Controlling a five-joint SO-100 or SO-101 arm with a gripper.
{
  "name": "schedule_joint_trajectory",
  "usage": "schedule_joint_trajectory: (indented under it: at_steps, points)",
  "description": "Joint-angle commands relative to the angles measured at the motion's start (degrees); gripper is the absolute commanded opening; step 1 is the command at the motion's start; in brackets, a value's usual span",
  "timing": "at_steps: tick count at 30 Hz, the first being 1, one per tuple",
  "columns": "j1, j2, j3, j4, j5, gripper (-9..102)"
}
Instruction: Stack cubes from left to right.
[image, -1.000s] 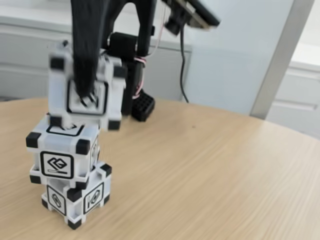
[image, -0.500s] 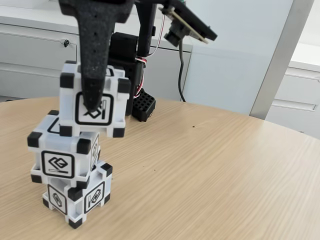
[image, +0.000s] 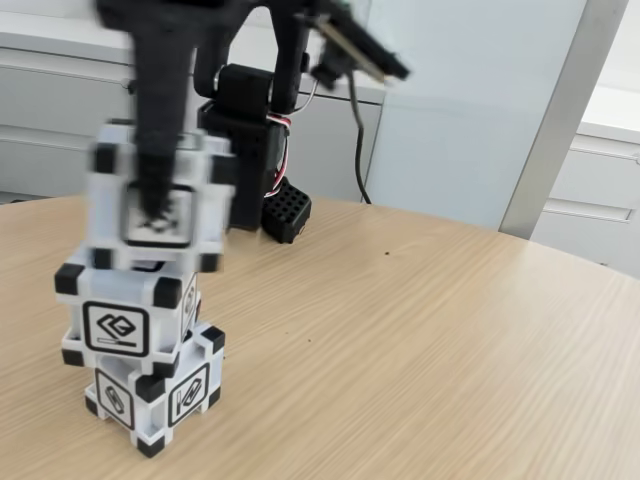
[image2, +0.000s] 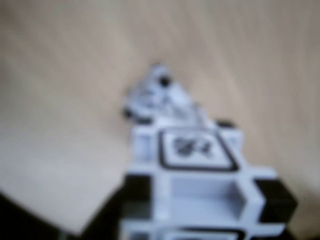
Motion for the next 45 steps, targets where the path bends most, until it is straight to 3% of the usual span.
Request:
schedule_joint_trajectory:
  at_steps: [1, 9, 22, 39, 45]
  points:
    - [1.58, 1.05, -0.44, -0.09, -0.62, 14]
    - [1.41, 1.05, -0.44, -0.09, -0.79, 16]
    - [1.41, 1.23, -0.44, -0.09, -0.62, 36]
    - [-1.58, 2.29, -1.41, 0.09, 2.72, 37]
    - [-2.11, 10.37, -0.88, 0.09, 3.87, 37]
